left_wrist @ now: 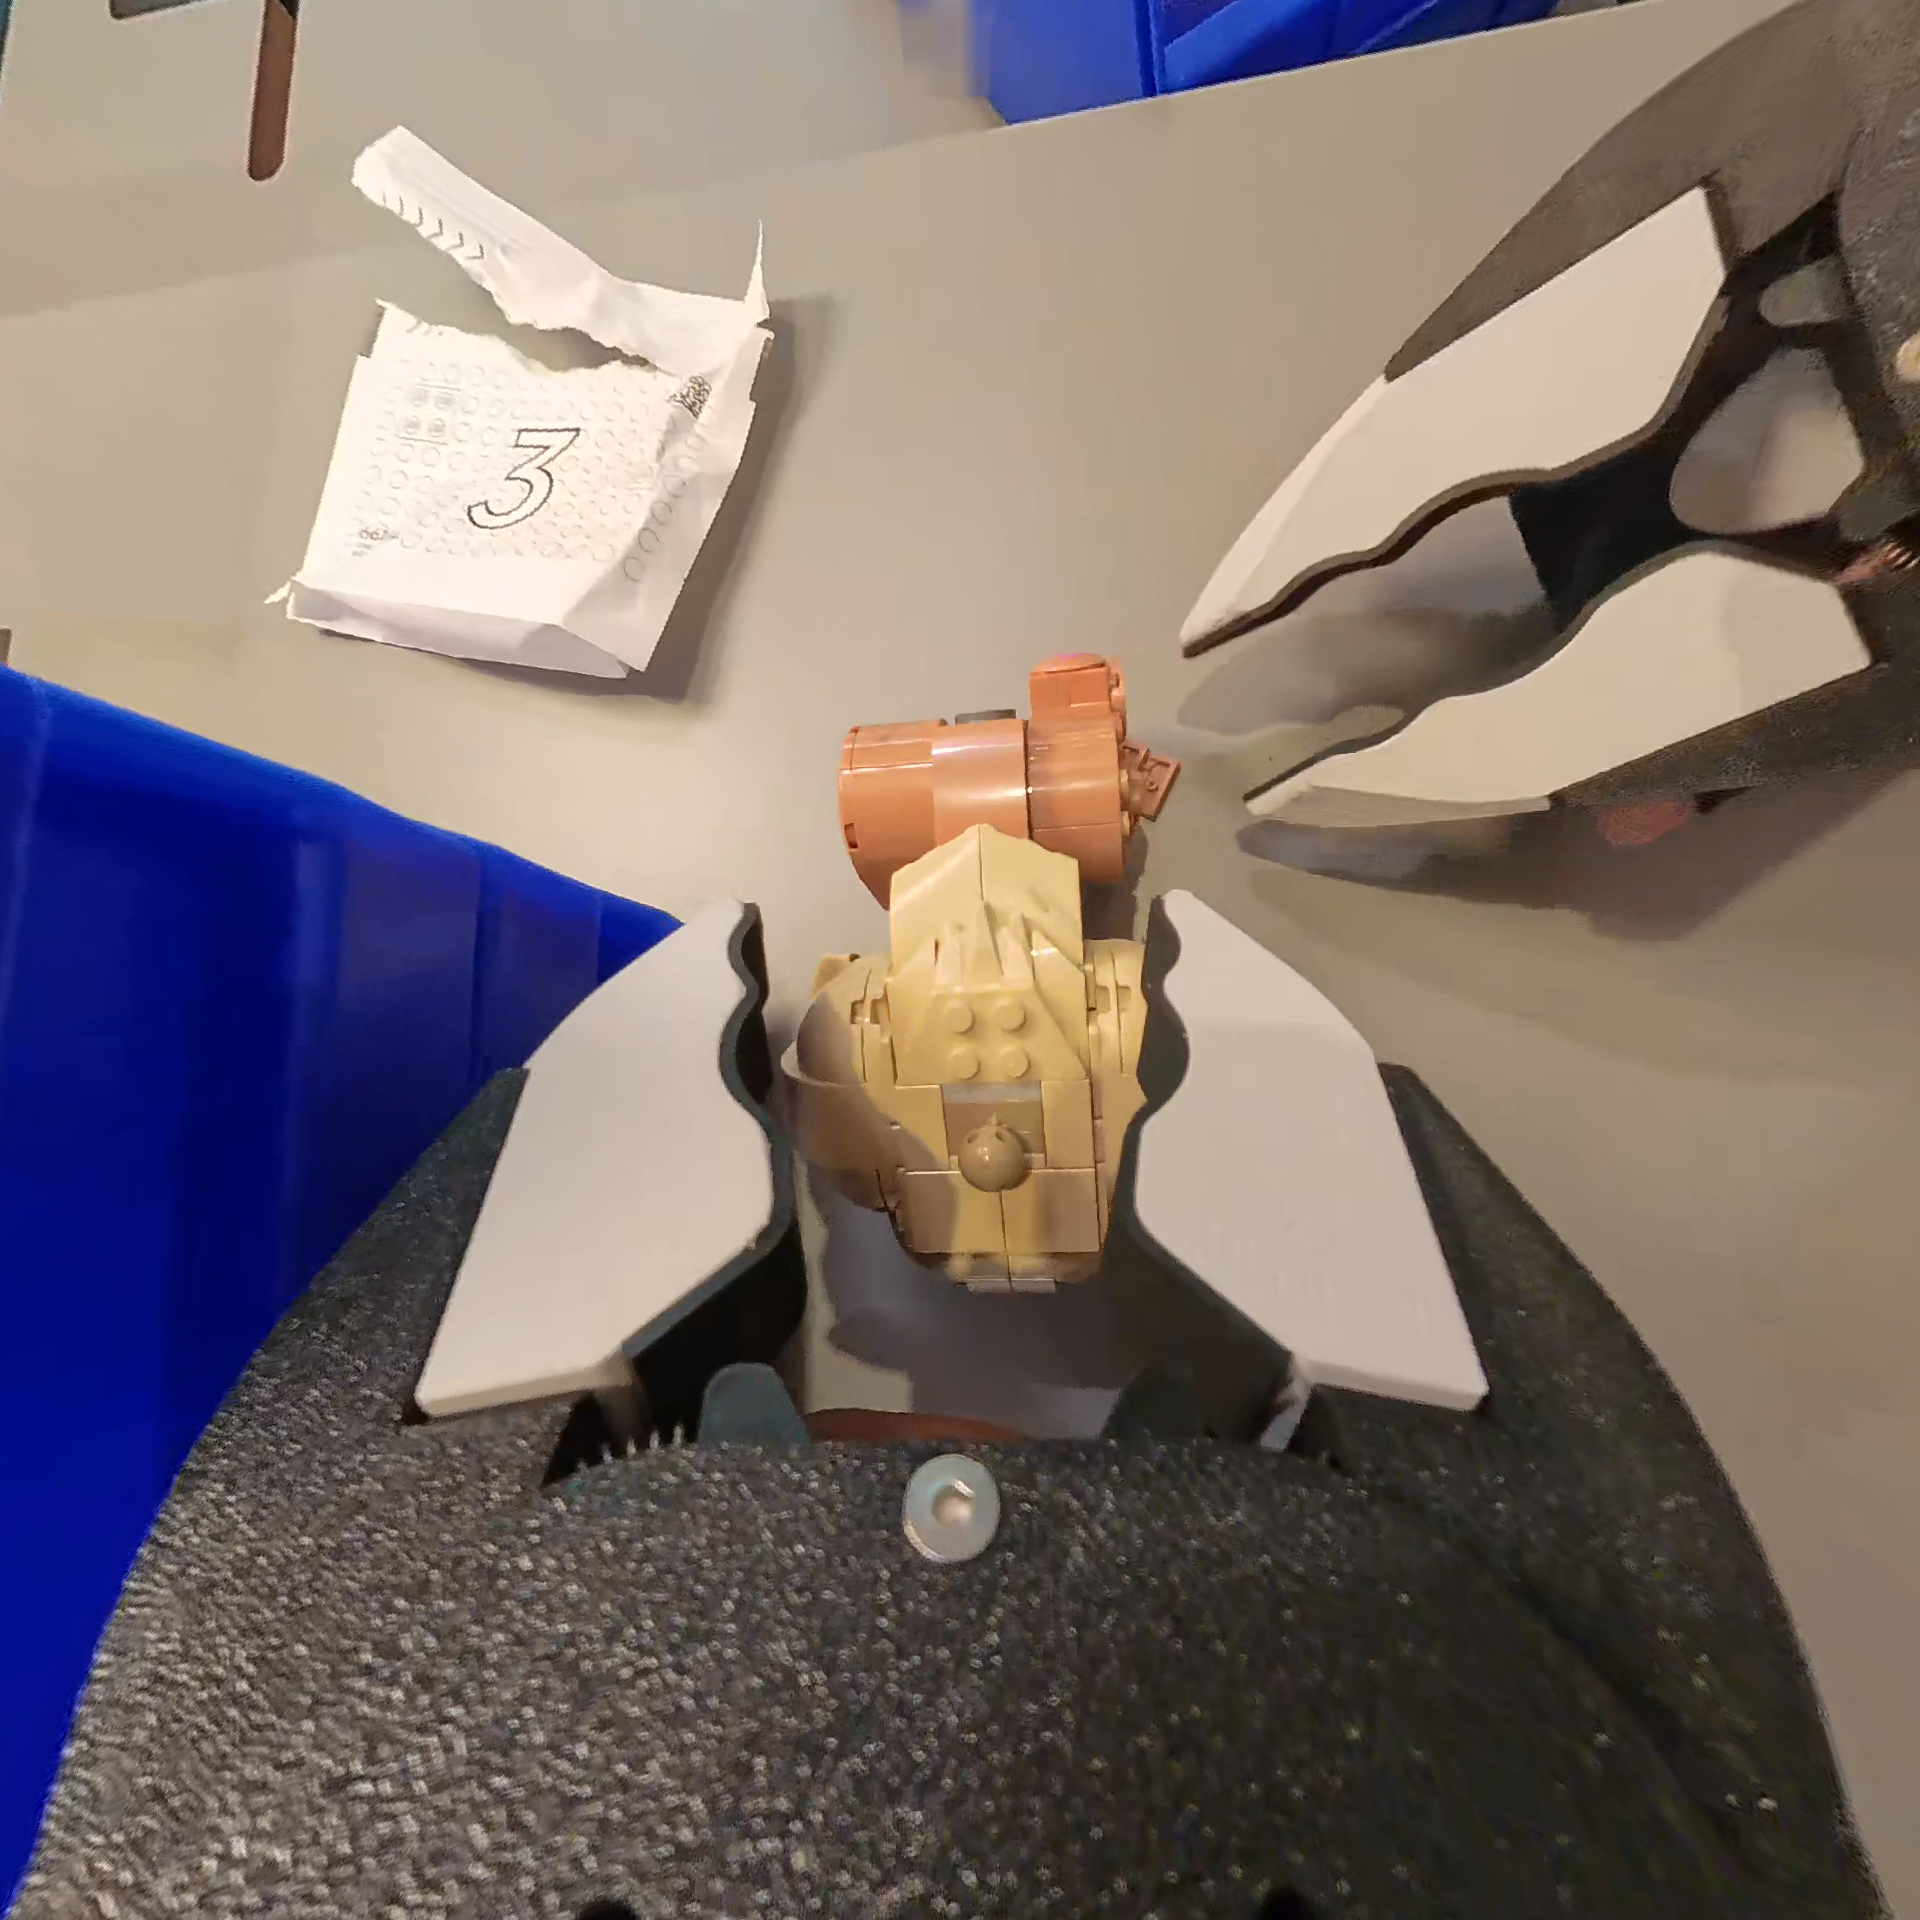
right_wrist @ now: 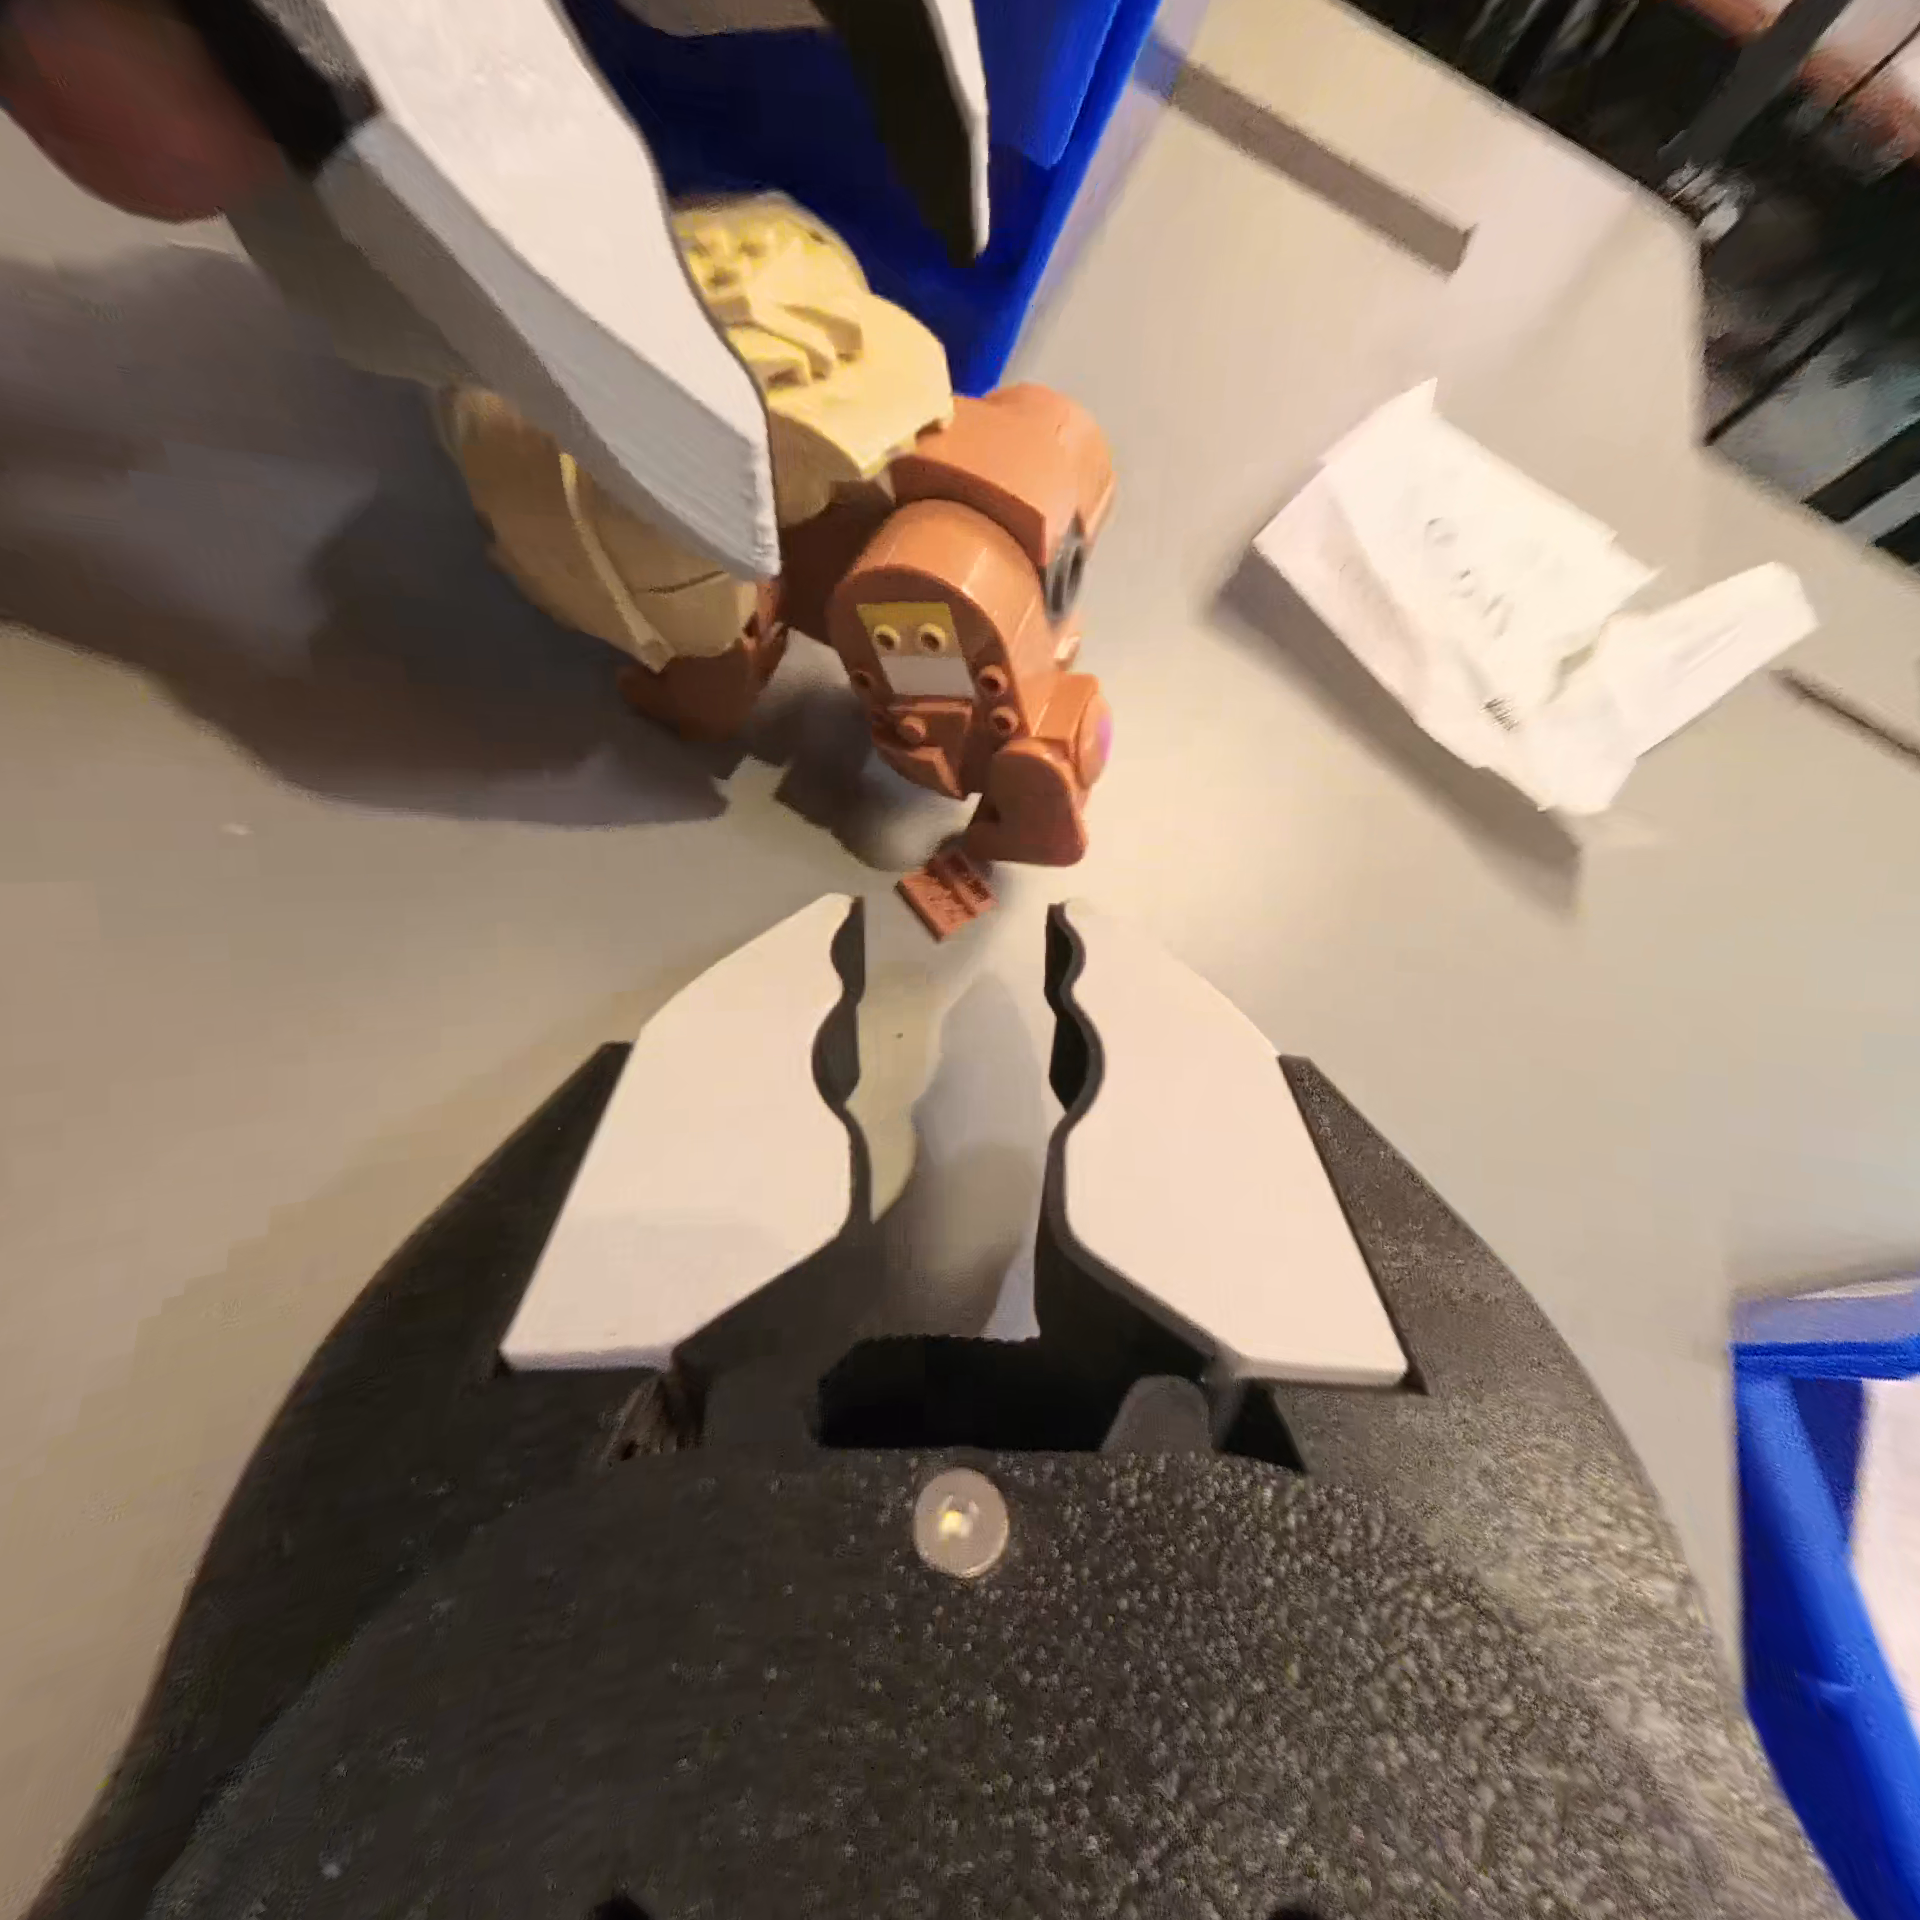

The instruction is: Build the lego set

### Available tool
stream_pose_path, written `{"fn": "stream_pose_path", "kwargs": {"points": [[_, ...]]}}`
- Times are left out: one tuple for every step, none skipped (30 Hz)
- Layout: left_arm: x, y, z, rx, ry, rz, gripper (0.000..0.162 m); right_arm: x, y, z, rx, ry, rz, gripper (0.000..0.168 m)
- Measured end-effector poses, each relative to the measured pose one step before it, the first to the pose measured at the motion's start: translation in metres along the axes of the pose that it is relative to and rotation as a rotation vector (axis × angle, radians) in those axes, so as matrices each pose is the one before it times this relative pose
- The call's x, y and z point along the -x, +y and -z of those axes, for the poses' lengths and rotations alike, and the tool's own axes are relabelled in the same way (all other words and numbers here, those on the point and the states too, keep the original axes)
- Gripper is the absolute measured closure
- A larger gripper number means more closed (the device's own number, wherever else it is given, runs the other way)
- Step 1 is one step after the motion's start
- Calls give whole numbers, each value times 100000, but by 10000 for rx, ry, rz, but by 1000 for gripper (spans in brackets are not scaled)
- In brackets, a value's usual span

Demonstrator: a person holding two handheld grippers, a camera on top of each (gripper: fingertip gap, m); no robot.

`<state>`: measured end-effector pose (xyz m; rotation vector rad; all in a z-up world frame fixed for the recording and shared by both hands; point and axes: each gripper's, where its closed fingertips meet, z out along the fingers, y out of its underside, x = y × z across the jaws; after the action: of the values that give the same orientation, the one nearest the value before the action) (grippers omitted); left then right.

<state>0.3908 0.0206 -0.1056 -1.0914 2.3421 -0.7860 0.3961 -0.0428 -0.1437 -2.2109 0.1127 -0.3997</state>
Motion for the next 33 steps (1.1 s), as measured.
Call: {"fn": "stream_pose_path", "kwargs": {"points": [[-35,135,-93,18,51,69,93,171,276,-160,261,-230,-159,135],[-40,8,-56,-46,55,83,93,59,248,-311,265,-97,-53,135],[-17,18,-51,-26,21,80,94,92,214,-394,261,-90,-54,135],[37,-7,-40,-31,-32,74,94,173,173,-428,267,-132,-51,135],[55,-11,-14,-55,-63,57,95,167,4,-361,171,-107,-20,136],[46,-17,15,-84,-72,33,95,13,-189,-243,40,-36,-64,136],[25,-9,58,-117,-66,26,95,-51,-97,-258,108,-26,-67,136],[12,4,97,-137,-57,38,95,-87,-57,-228,111,-36,-96,136],[12,3,136,-155,-44,54,95,-31,-43,-195,107,-67,-58,136],[27,-15,146,-169,-50,52,96,37,-44,-135,78,-102,-20,137],[18,27,156,-100,-27,-2,96,61,-43,-99,56,-105,-11,140],[20,38,236,-64,-20,-20,96,78,-5,-56,88,-128,-58,143],[153,-18,283,-80,-103,23,96,-12,26,-14,104,-57,-16,143],[155,-36,293,-90,-115,23,97,-103,58,4,117,18,28,148],[55,-14,274,-95,-60,3,97,-115,69,9,96,51,77,153],[5,-6,268,-99,-49,14,98,-31,36,21,62,0,53,154],[4,23,267,-92,-41,22,98,-10,54,32,41,-8,42,154],[-48,49,276,-89,-16,13,99,-13,56,56,0,6,72,154],[-79,36,300,-106,-2,6,99,28,72,73,-35,-8,68,155],[-83,44,338,-125,-12,11,99,120,86,86,-88,-63,80,158],[-74,75,330,-115,-24,16,100,139,71,143,-153,-89,0,159],[-94,98,330,-107,-22,18,100,39,28,194,-200,-93,-147,159],[-126,118,326,-113,-9,20,101,88,-38,270,-260,-174,-172,159],[-183,142,293,-114,4,13,101,199,-143,335,-324,-265,-166,159],[-207,172,287,-103,13,-6,102,237,-335,421,-429,-311,-232,159],[-225,191,279,-102,6,-26,102,426,-596,530,-564,-463,-307,159],[-227,221,271,-107,7,-48,102,658,-850,614,-701,-644,-454,159],[-235,231,287,-114,16,-49,102,848,-1091,627,-806,-788,-572,159],[-235,212,291,-140,21,-3,102,1041,-1256,606,-893,-891,-563,159],[-238,166,308,-172,56,65,103,1279,-1313,540,-917,-993,-520,159],[-276,96,291,-215,95,164,103,1353,-1290,420,-881,-1002,-488,159],[-301,12,277,-272,138,297,104,1219,-1157,256,-802,-886,-438,159],[-372,-48,234,-289,201,396,105,1020,-984,106,-707,-735,-371,159]]}}
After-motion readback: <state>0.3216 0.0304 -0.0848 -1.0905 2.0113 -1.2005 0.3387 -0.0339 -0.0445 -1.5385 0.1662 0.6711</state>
